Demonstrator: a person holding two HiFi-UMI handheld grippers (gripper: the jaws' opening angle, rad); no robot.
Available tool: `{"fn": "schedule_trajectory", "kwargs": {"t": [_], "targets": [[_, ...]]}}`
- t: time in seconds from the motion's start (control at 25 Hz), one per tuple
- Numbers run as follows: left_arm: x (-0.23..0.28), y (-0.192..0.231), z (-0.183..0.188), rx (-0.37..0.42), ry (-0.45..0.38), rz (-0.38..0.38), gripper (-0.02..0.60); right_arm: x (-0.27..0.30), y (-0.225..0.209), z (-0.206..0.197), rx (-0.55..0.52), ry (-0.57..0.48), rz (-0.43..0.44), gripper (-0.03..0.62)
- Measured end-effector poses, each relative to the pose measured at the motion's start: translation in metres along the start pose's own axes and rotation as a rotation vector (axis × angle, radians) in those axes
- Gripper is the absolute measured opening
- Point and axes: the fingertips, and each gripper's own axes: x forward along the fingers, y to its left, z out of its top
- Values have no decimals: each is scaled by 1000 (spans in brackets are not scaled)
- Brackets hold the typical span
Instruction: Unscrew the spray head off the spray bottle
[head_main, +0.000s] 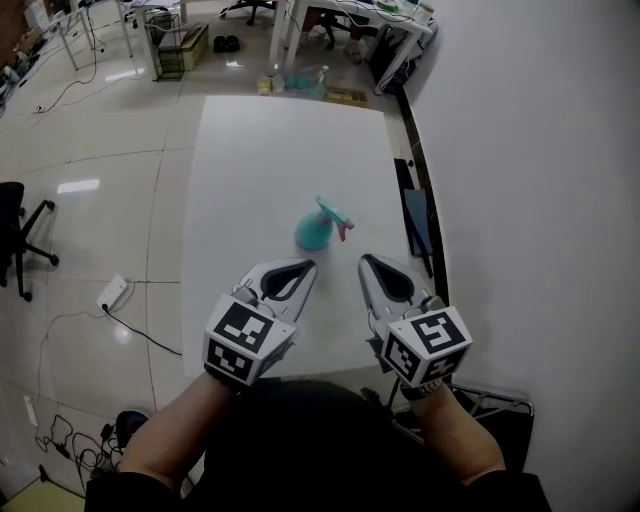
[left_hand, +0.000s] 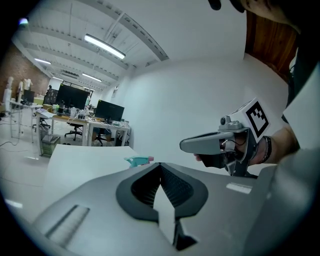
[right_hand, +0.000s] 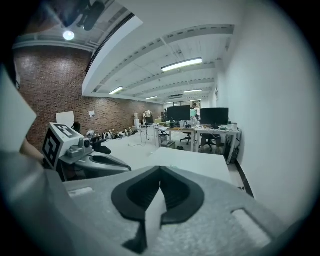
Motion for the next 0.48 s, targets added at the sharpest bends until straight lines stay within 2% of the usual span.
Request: {"fn": "schedule_trajectory", "kwargs": {"t": [0.08, 0.16, 0.48], "targets": [[0, 2, 1, -2, -1, 1, 17, 6, -2, 1, -10, 20, 16, -8], [-2, 5, 0, -2, 5, 4, 21, 11, -1, 2, -15, 38, 33, 58], [8, 9, -2, -16, 14, 64, 25, 32, -16, 3, -78, 95, 93, 112]]}}
